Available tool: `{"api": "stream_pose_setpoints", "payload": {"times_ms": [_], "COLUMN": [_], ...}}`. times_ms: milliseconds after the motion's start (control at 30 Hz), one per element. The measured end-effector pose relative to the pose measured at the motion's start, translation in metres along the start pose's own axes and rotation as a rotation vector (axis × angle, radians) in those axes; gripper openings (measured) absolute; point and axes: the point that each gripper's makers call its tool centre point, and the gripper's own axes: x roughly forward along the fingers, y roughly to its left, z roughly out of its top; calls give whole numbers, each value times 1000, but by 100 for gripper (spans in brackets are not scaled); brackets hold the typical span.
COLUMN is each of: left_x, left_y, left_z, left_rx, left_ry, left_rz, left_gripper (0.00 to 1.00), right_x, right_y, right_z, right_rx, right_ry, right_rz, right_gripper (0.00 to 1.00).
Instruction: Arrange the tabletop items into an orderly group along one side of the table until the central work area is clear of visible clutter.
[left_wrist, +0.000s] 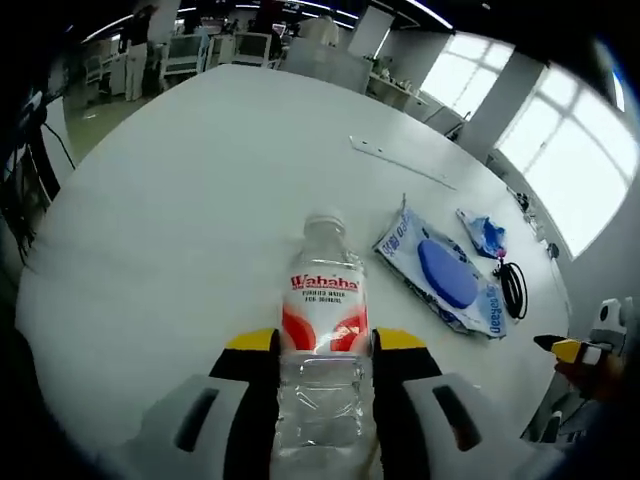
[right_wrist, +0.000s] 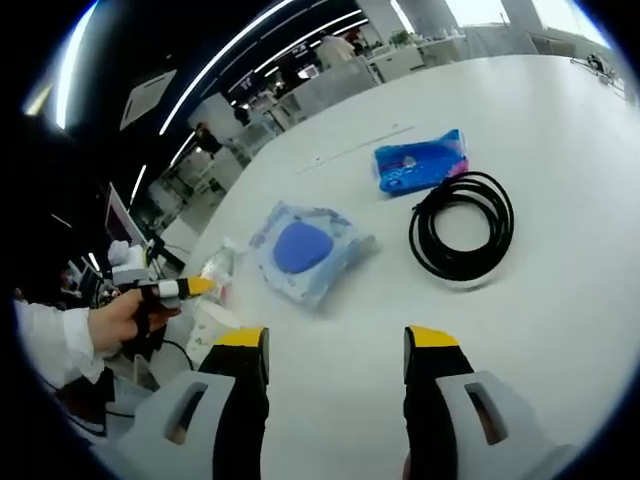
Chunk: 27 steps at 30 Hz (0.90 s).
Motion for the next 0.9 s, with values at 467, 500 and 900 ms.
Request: {"api": "stream_pose_setpoints", "payload": {"times_ms": [467,500,900], "left_x": [5,6,17], "left_y": [-3,-3,-1], "left_z": [-5,-5,-3], "left_rx": [77,76,73], "left_ry": [55,54,67], "left_rz": [55,60,103], "left_gripper": [40,40,41], "right_x": [26,27,66], "right_y": [36,38,99], "right_z": [13,16,59], "right_rx": [-43,-43,-103], "right_ry": [27,28,44], "right_rz": [76,80,171], "right_gripper": [53,54,53]}}
